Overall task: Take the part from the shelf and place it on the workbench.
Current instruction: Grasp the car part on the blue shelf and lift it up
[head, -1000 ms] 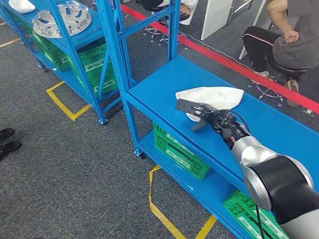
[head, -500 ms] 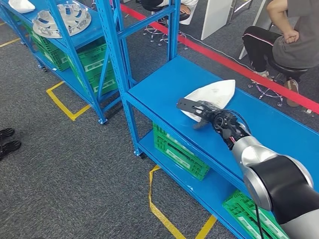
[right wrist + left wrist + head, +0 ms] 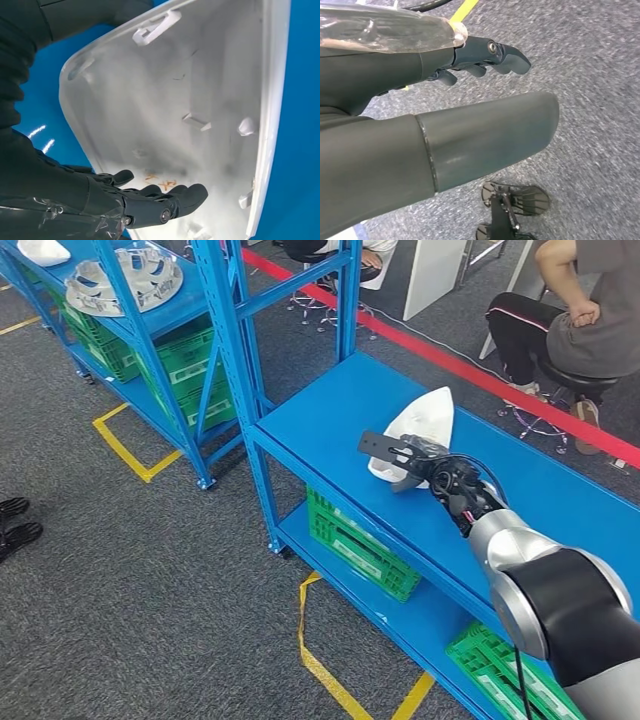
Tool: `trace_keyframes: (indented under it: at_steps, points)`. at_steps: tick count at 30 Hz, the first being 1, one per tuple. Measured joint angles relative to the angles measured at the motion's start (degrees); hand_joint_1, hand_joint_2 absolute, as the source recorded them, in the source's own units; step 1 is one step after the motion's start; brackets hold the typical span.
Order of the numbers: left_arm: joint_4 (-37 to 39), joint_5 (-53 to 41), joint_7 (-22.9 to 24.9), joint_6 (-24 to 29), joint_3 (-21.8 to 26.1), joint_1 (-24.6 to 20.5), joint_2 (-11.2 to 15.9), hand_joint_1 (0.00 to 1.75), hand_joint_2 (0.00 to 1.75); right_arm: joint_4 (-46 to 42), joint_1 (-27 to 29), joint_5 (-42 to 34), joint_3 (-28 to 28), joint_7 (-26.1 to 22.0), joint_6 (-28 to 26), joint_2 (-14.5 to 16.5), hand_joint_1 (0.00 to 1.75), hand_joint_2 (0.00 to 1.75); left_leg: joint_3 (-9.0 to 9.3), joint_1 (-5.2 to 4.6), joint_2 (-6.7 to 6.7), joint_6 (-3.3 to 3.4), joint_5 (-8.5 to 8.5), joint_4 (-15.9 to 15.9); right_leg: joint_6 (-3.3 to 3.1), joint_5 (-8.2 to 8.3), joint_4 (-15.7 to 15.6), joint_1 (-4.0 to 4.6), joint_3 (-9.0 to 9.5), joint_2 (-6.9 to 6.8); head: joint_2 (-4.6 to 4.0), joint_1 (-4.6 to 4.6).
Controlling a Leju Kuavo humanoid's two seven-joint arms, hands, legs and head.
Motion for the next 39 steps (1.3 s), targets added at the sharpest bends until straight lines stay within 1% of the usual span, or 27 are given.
trace_keyframes:
  at_steps: [3,5,12,16,39]
  points:
    - [0.0,-1.0,-3.5,-1.4,0.0,0.9,-0.1,0.0,0.0,0.0,0.2,-0.3,-0.1,0.4,-0.9,-1.1,0.0,1.75,-0.01,-0.01,0.0,0.0,0.0,0.0,0.0,0.0,0.0,-0.01,0.0,0.0,0.0,0.01]
    - [0.0,-1.3,-4.7,-1.8,-0.1,1.5,-0.2,0.0,0.0,0.0,0.4,-0.4,-0.1,0.4,-1.2,-1.7,0.0,1.75,-0.02,-0.01,0.01,0.0,0.0,0.0,0.0,0.0,0.0,-0.01,-0.01,0.03,0.0,0.04]
    - [0.0,-1.0,-5.2,-1.7,-0.2,2.1,-0.3,0.0,0.0,0.0,0.5,0.6,-0.1,0.5,-1.2,-2.1,0.0,1.75,-0.01,0.0,0.01,0.01,0.01,0.0,0.0,0.0,0.0,0.0,-0.01,0.0,0.0,-0.01]
    - [0.0,-0.9,-5.2,-1.7,-0.2,2.3,-0.3,0.0,0.0,0.0,0.6,0.6,-0.1,0.5,-1.2,-2.1,1.74,1.75,-0.01,0.01,0.0,0.01,0.02,0.0,0.0,0.0,0.0,0.02,0.0,0.01,0.0,-0.01]
    - [0.0,-0.3,-4.7,-0.9,-0.3,2.4,-0.9,0.0,0.0,0.0,0.1,1.8,-0.4,-1.1,-0.8,-2.1,1.75,1.75,0.11,0.01,-0.02,0.02,0.03,0.0,0.0,0.01,0.0,0.01,0.14,-0.04,0.0,-0.02]
